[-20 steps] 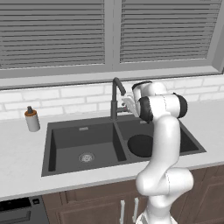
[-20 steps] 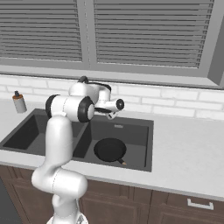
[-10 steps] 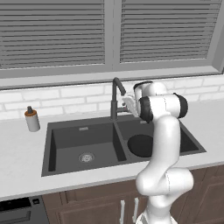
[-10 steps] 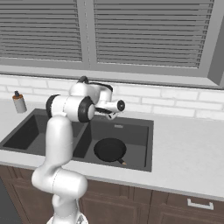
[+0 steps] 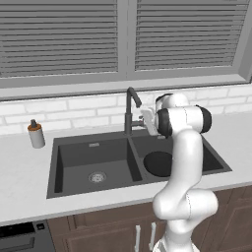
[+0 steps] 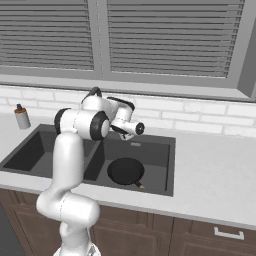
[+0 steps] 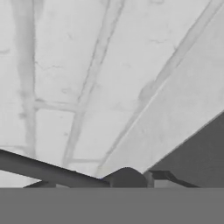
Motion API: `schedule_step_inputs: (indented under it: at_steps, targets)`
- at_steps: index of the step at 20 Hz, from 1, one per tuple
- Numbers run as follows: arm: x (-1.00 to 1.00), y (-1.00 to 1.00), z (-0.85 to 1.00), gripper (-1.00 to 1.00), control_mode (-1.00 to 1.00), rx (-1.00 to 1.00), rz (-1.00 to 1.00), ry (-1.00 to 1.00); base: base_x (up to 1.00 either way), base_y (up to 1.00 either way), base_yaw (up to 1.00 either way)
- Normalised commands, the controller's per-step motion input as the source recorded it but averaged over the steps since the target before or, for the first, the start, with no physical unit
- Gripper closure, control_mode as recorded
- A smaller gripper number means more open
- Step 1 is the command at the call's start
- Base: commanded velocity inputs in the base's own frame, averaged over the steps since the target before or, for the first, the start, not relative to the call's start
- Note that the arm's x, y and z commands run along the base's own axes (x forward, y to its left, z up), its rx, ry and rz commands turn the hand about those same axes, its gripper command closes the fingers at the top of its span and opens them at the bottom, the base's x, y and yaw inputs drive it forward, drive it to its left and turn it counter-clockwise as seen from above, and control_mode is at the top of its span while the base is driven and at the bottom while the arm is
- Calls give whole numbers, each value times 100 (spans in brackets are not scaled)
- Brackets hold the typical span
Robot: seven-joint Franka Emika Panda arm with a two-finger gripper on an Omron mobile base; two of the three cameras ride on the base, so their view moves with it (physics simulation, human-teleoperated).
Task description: Pick the pan and sponge and place them into the sink. Then turn on the water.
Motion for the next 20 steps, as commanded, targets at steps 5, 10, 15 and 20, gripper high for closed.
schedule_step_inputs:
  at_steps: [5,10,15,20]
  targets:
    - [6,-16,0,100,-100,9,-17,11,0,0,0]
    - [4,-10,0,100,-100,6,-13,10,0,0,0]
    - [0,0,-4,100,-100,1,-1,1,0,0,0]
    - [0,0,0,100,-100,0,0,0,0,0,0]
